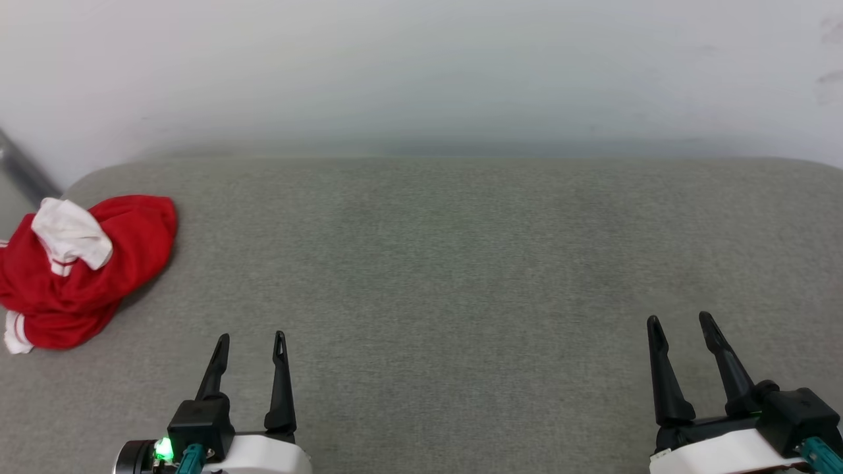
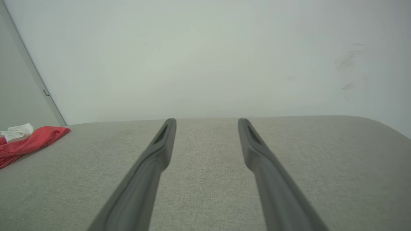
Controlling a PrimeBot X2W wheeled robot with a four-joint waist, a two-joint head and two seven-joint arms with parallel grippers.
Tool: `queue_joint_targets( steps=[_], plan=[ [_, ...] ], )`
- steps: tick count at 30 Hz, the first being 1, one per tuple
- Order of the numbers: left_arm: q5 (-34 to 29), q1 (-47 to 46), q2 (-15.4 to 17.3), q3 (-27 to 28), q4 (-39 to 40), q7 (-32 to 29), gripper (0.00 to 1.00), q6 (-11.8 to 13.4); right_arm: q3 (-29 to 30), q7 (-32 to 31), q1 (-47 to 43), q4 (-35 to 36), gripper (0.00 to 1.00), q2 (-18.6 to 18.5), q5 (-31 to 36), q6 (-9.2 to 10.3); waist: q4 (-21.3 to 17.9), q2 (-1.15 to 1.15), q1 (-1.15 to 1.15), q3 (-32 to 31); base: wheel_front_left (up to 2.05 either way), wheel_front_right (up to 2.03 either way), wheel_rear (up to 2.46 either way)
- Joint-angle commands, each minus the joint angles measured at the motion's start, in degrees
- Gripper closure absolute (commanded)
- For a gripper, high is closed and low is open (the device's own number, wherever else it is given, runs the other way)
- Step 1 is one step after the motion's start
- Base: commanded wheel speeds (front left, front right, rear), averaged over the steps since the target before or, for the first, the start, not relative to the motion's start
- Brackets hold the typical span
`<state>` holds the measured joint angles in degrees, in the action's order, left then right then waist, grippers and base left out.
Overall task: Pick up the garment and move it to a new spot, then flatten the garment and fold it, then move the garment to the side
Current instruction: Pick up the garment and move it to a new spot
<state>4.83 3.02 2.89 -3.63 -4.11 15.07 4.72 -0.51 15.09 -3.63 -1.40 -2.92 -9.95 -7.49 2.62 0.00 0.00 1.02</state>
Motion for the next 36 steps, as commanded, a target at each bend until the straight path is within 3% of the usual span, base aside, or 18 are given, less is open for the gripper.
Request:
queue_joint_targets(
  steps=[1, 23, 30, 36],
  plan=[
    [-0.2, -0.1, 0.0, 0.2, -0.1, 0.2, 0.00, 0.1, 0.1, 0.1, -0.7, 0.2, 0.00, 0.1, 0.3, 0.01, 1.7, 0.00, 0.00, 0.2, 0.00, 0.00, 0.00],
    [1.7, 0.0, 0.0, 2.3, 0.1, 0.2, 0.00, 1.2, -0.4, 0.1, -1.0, 1.2, 0.00, 0.1, 1.6, 0.01, 20.5, 0.00, 0.00, 1.2, 0.00, 0.00, 0.00],
    [2.2, 0.6, 0.0, 3.2, 0.1, 0.2, 0.00, 1.2, -0.7, 0.1, -1.1, 1.1, 0.00, 0.1, 1.9, 0.01, 24.3, 0.00, 0.00, 1.3, 0.00, 0.00, 0.00],
    [2.4, 0.9, 0.0, 3.5, 0.2, 0.2, 0.00, 1.5, -0.9, 0.1, -1.0, 1.0, 0.00, 0.1, 1.8, 0.01, 25.2, 0.00, 0.00, 1.4, 0.00, 0.00, 0.00]
  ],
)
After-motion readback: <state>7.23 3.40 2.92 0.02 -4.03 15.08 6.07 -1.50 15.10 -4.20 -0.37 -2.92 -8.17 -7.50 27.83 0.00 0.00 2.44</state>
